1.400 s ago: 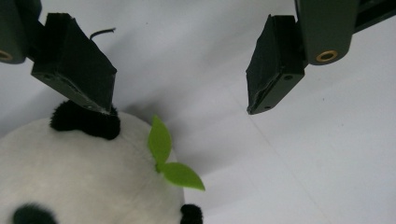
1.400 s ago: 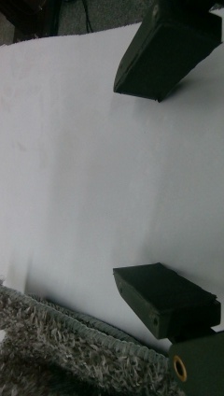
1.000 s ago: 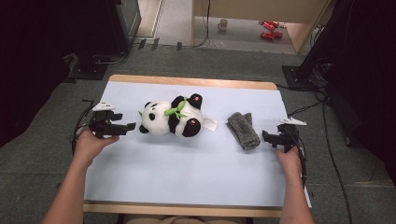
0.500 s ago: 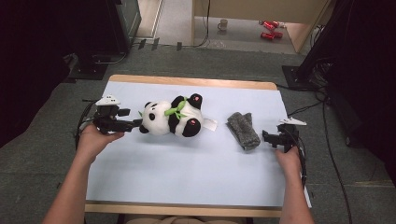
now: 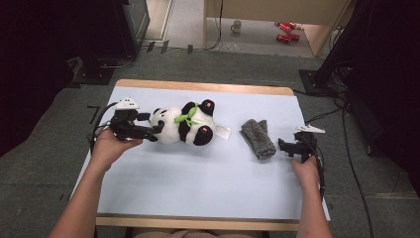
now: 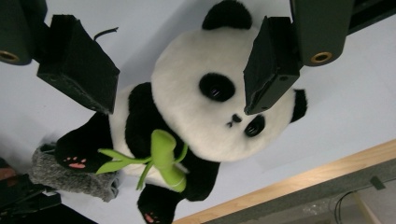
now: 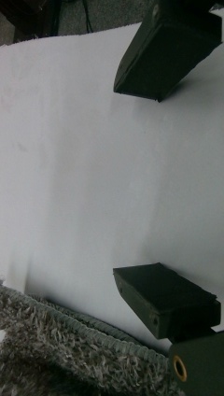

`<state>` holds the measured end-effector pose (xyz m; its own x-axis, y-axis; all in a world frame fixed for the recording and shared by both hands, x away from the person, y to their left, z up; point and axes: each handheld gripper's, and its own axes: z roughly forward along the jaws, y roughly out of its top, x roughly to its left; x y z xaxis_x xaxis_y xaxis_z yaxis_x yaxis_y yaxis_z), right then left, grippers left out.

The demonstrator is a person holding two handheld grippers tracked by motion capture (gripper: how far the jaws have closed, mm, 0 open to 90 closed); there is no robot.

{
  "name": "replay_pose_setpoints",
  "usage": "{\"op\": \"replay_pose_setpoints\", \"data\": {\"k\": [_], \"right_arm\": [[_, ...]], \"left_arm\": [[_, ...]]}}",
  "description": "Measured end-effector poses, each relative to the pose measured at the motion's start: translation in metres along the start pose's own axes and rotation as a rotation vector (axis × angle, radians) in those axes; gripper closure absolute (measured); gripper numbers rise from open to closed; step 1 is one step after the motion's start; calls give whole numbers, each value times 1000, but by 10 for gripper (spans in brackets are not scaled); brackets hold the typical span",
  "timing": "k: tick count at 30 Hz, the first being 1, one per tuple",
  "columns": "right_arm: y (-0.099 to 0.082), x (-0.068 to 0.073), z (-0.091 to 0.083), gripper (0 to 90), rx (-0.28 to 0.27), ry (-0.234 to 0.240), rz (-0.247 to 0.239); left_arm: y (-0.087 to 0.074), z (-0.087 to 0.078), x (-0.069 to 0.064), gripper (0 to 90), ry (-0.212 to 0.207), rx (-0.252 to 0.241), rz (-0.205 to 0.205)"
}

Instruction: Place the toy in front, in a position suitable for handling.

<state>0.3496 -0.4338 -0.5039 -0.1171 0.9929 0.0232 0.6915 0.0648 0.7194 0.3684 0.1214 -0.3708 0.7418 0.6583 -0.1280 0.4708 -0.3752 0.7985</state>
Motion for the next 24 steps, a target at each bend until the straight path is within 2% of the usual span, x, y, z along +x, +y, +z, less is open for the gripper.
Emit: {"op": "replay_pose_setpoints", "data": {"k": [3, 19, 24], "right_arm": [[0, 0, 0, 99, 0, 0, 0], [0, 0, 0, 99, 0, -1, -1], [0, 0, 0, 99, 0, -1, -1]], "left_arm": [[4, 9, -7, 260, -14, 1, 22], [19, 49, -17, 260, -50, 30, 49], [24, 64, -16, 263, -60, 32, 37]]}}
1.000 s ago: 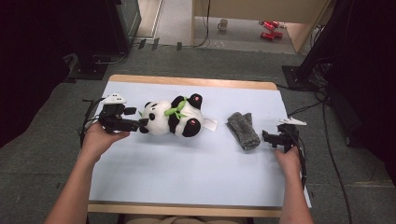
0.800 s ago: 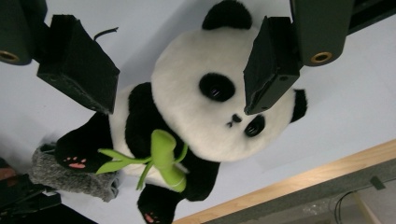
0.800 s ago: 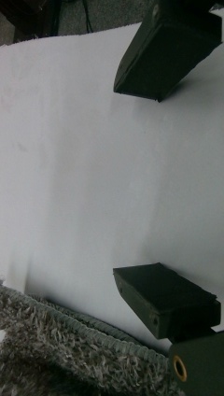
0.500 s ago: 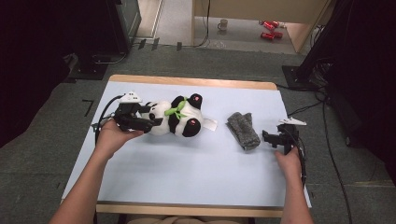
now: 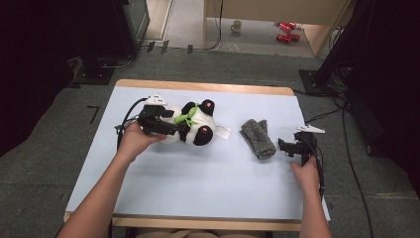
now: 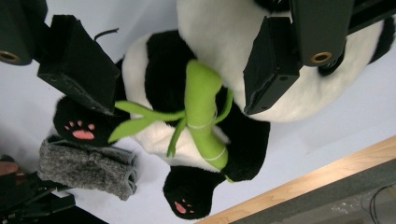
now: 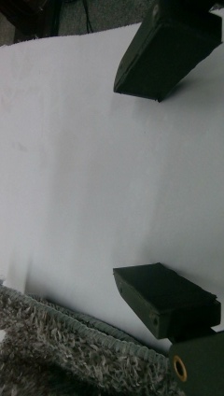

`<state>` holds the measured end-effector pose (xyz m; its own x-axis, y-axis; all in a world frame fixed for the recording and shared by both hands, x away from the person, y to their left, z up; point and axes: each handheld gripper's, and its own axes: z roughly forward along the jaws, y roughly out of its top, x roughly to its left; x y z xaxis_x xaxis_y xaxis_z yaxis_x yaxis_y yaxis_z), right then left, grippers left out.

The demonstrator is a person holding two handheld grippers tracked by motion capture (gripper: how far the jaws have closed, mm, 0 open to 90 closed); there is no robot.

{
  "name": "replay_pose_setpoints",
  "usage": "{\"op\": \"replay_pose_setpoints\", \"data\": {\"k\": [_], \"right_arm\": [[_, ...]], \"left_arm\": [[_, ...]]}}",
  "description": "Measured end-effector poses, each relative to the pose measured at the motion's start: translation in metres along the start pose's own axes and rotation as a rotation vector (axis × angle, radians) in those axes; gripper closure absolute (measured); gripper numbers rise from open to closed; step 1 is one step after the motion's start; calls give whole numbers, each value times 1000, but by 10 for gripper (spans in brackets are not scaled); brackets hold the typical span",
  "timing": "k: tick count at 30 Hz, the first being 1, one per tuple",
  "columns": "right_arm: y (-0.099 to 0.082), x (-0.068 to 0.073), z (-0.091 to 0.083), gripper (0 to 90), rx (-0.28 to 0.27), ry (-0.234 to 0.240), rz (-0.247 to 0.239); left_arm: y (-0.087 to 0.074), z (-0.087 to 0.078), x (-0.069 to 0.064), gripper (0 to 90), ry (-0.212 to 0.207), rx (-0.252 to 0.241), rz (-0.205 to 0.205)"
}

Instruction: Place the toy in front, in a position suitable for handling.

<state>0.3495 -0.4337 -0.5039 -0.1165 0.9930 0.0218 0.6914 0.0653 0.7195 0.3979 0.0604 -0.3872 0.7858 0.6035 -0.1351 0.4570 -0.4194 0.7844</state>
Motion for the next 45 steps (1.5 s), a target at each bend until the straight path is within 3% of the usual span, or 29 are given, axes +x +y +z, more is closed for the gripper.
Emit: {"op": "replay_pose_setpoints", "data": {"k": [8, 10, 13, 18, 21, 26, 34, 35, 38, 39, 40, 45], "right_arm": [[0, 0, 0, 99, 0, 0, 0], [0, 0, 0, 99, 0, 0, 0], [0, 0, 0, 99, 0, 0, 0], [0, 0, 0, 99, 0, 0, 0], [0, 0, 0, 99, 0, 0, 0], [0, 0, 0, 99, 0, 0, 1], [0, 0, 0, 99, 0, 2, 1], [0, 0, 0, 99, 1, 1, 1], [0, 0, 0, 99, 1, 1, 0], [0, 0, 0, 99, 1, 1, 0], [0, 0, 0, 99, 1, 1, 0], [0, 0, 0, 99, 0, 1, 0]], "left_arm": [[-1, 24, -4, 322, 14, 18, 17], [-3, 30, -6, 342, 40, 13, 40], [-5, 33, -8, 393, 66, 0, 44], [-10, 35, -11, 500, 57, -11, 20], [-16, 36, -13, 549, 53, -12, 47], [-16, 31, -15, 659, 55, -15, -3], [-11, 20, -22, 680, 48, -30, -99], [-9, 15, -29, 680, 26, -30, -114], [-8, 11, -39, 679, 17, -27, -105], [-9, 9, -49, 678, 21, -24, -97], [-9, 9, -49, 678, 21, -24, -97], [-17, 9, -79, 674, 41, 3, -102]]}}
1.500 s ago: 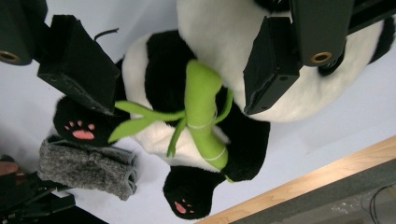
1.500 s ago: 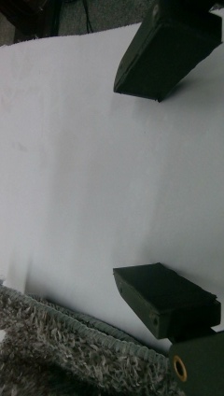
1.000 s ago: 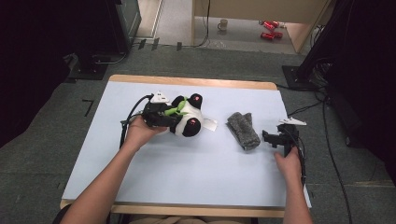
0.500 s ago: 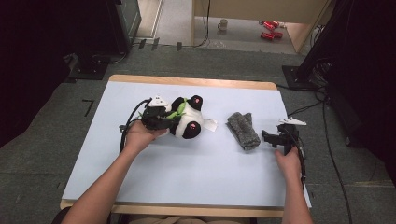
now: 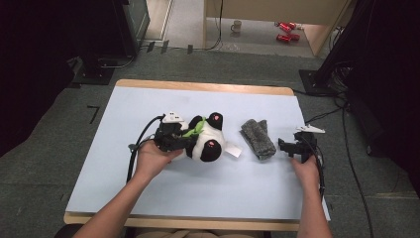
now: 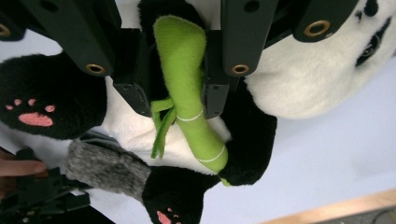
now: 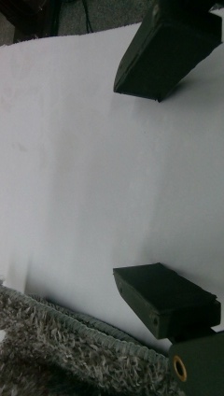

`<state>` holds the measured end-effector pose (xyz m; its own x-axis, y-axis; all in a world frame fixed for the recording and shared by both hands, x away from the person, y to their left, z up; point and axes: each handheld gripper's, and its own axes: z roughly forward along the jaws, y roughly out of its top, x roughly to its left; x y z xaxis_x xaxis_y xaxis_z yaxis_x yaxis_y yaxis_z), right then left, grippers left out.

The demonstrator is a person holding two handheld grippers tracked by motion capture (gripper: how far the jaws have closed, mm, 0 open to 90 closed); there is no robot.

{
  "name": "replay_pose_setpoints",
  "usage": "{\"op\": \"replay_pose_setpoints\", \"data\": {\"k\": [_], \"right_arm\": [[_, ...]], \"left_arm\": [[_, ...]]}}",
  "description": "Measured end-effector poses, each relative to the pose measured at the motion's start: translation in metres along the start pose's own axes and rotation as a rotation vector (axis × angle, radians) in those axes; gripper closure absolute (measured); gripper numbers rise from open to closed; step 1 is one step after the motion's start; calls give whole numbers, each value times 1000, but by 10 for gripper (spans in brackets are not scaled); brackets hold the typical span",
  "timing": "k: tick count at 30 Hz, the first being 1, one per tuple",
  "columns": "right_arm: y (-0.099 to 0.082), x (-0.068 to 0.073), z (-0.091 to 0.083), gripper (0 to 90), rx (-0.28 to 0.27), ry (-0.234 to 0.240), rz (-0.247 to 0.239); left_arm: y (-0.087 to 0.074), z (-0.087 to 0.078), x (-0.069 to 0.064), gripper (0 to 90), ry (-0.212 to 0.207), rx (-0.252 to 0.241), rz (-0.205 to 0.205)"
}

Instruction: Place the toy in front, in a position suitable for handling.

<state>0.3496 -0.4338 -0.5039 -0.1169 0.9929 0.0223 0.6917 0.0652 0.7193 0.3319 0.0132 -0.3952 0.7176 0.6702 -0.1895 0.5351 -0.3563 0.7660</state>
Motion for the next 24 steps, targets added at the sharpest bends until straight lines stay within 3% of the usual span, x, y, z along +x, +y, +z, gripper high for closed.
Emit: {"op": "replay_pose_setpoints", "data": {"k": [5, 8, 15, 21, 24], "right_arm": [[0, 0, 0, 99, 0, 0, 0], [0, 0, 0, 99, 1, 0, 0], [1, 0, 0, 98, 3, -2, 2], [4, 3, -2, 151, 29, -20, 30], [8, 4, -8, 217, 6, 22, 48]], "left_arm": [[-10, 2, -16, 672, 0, 12, 10], [-12, 1, -21, 670, -15, 0, -20], [-16, 5, -22, 660, -18, -22, -20], [-18, 6, -25, 601, -13, -13, 44], [-18, 6, -26, 535, -1, -14, 67]]}}
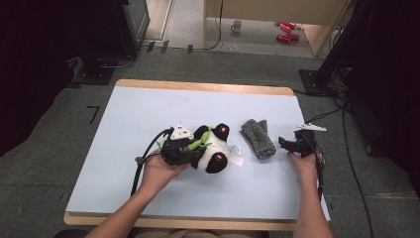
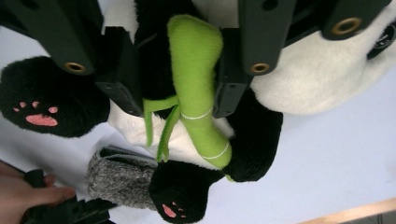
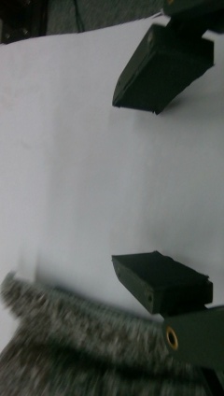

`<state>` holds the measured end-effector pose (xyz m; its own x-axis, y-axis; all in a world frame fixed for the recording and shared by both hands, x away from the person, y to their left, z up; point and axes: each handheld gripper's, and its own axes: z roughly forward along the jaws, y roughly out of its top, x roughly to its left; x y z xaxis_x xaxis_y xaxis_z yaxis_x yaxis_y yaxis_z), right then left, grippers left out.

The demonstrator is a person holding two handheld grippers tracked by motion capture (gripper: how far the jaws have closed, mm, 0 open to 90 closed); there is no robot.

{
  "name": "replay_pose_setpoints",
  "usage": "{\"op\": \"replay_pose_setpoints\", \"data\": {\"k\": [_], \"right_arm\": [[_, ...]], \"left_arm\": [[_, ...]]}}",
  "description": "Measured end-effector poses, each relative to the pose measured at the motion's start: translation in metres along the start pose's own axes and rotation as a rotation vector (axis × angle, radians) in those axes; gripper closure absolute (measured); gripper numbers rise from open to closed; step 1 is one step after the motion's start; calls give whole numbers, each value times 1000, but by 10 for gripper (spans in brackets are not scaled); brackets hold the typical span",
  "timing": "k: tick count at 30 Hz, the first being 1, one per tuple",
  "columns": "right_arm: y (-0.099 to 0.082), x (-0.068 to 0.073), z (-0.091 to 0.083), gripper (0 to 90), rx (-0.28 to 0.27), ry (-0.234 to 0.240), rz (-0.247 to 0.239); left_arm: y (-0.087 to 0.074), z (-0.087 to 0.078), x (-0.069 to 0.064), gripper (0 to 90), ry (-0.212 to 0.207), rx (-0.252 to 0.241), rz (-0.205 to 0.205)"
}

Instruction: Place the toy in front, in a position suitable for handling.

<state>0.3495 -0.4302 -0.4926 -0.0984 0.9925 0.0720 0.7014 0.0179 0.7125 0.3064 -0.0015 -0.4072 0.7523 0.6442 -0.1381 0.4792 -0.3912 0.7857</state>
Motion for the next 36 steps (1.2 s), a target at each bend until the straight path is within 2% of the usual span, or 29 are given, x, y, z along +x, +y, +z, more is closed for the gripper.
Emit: {"op": "replay_pose_setpoints", "data": {"k": [1, 2, 3, 5, 7, 8, 9, 10, 11, 12, 14, 17, 21, 22, 27, 32, 33, 36], "right_arm": [[0, 0, 0, 217, 0, 0, 0], [5, 3, -6, 230, -39, 24, 6], [6, 5, -7, 237, -49, 35, 12], [14, 10, -11, 232, -26, 53, 21], [17, 14, -12, 244, -24, 53, 8], [21, 22, -16, 259, -45, 61, -24], [21, 22, -16, 259, -45, 61, -24], [25, 30, -18, 267, -57, 84, -27], [25, 30, -18, 267, -57, 84, -27], [28, 37, -20, 276, -52, 111, -26], [31, 44, -22, 281, -49, 134, -29], [33, 49, -24, 283, -53, 146, -39], [36, 59, -24, 291, -53, 166, -66], [37, 64, -21, 291, -37, 176, -83], [38, 73, -13, 308, -9, 177, -129], [35, 73, -6, 340, -2, 192, -111], [33, 70, -2, 341, 16, 197, -93], [31, 67, 4, 341, 33, 194, -93]], "left_arm": [[0, 0, 0, 535, 1, 3, 9], [0, -1, 0, 467, -8, 1, 23], [1, -2, 1, 444, -11, -2, 25], [1, -4, 3, 406, -24, -10, 29], [2, -5, 4, 394, -30, -7, 26], [3, -7, 6, 386, -38, -4, 24], [3, -9, 7, 386, -45, -8, 23], [3, -12, 9, 363, -56, -7, 30], [3, -12, 9, 364, -56, -7, 30], [3, -15, 10, 361, -57, -12, 44], [3, -19, 12, 353, -59, -10, 49], [3, -23, 14, 353, -55, -21, 48], [1, -31, 23, 342, -37, -27, 51], [0, -35, 27, 342, -33, -31, 46], [-4, -43, 35, 333, -38, -39, 30], [-11, -47, 43, 331, -17, -35, 30], [-14, -49, 47, 331, -2, -28, 28], [-18, -52, 51, 331, 1, -34, 14]]}}
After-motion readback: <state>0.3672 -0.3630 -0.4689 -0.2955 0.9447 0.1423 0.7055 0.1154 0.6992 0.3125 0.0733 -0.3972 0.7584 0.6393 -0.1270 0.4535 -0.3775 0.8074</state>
